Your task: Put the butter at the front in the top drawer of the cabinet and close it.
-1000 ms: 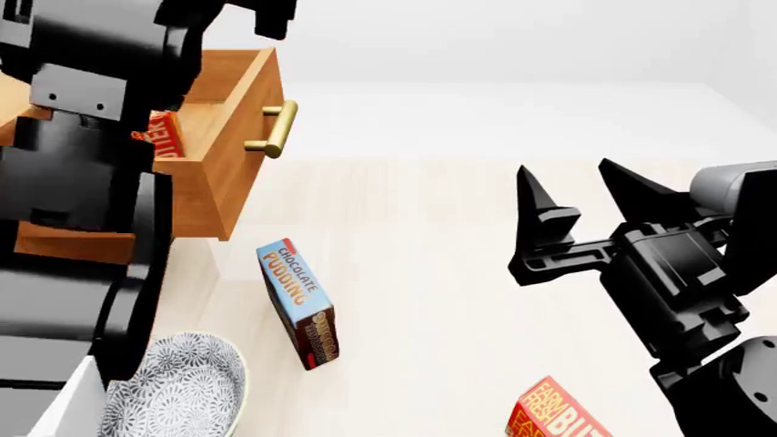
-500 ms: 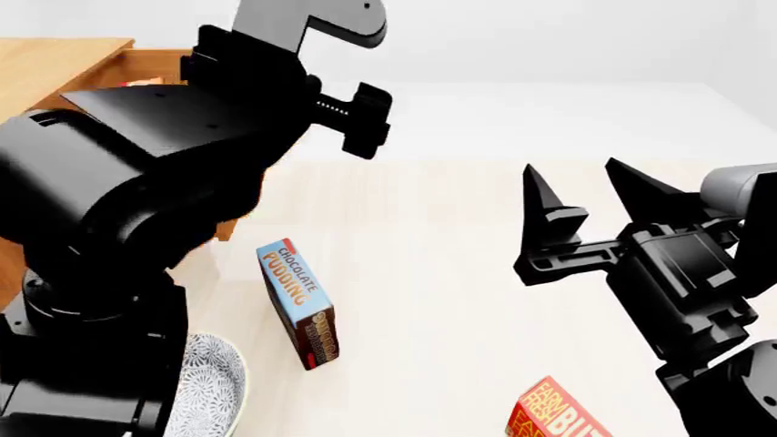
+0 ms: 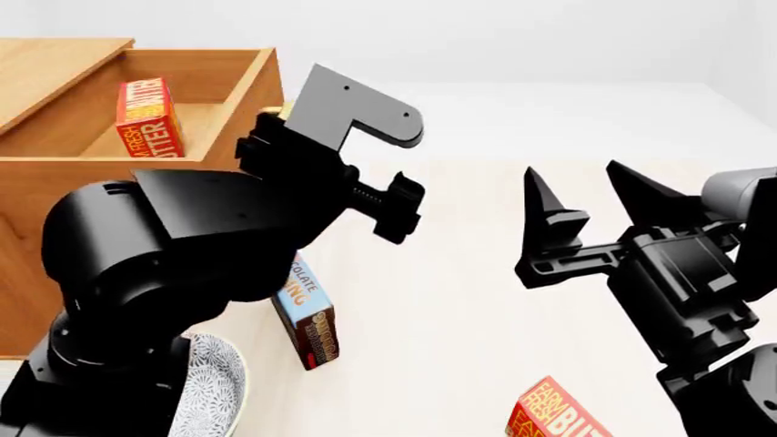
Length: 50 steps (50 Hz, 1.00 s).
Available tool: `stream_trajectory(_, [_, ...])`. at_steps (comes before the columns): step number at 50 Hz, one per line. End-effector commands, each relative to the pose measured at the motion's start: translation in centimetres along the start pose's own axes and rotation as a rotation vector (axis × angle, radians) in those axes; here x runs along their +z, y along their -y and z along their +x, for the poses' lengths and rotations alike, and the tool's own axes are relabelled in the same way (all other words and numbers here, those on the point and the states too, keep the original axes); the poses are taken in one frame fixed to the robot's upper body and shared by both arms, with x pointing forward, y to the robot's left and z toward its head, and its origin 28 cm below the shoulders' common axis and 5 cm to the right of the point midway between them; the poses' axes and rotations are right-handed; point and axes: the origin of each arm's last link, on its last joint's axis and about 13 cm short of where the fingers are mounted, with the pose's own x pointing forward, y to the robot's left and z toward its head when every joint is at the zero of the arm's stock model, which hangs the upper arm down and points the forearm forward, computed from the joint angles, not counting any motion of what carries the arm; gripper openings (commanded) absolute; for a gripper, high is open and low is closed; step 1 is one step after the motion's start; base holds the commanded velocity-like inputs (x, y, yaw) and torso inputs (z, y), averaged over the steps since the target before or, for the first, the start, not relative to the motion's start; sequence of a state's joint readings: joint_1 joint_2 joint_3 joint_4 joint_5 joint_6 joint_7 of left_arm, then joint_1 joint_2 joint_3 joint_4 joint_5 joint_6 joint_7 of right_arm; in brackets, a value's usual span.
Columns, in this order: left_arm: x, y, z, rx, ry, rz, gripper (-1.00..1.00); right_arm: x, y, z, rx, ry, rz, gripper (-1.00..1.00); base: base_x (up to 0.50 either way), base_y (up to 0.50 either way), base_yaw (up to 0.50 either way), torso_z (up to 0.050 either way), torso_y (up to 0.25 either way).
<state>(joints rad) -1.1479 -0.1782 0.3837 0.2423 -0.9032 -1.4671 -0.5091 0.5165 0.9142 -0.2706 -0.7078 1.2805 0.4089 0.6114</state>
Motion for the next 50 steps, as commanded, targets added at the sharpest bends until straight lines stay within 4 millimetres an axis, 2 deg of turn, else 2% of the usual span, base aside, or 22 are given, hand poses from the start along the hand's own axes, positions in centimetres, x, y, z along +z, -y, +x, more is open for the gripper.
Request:
stream_trajectory(1, [-1.5,-0.2,1.4,-0.009,-0.065,-0.05,1.0,-0.2,0.0,0.0,0.0,-0.002,0.001,1.0,0.0,0.0,0.0,0.0,0.0])
stream_trajectory(8, [-2.2,-1.2,2.8,0.042,-0.108,-0.093,1.0,-0.3,0.0,-0.2,-0.001,-0.003,0.0,1.0,0.0,0.0,0.0,0.0,0.0])
stream_trajectory(20, [-3.2,-3.2,3.4,0.119,-0.141,-0.154,1.0,-0.2,-0.1,-0.2,-0.001,-0.006,-0.004,1.0,0.0,0.0,0.0,0.0,0.0])
stream_trajectory(38, [-4.0,-5.8,3.5,0.29,-0.151,-0.171,1.0,0.0,-0.1,-0.1,0.004,-0.004,-0.008,1.0,0.0,0.0,0.0,0.0,0.0])
stream_trajectory(50, [-4.0,-8.0,2.3,0.404,-0.155,-0.17,1.0,-0.1,-0.1,0.0,0.003,-0.005,-0.007,1.0,0.0,0.0,0.0,0.0,0.0])
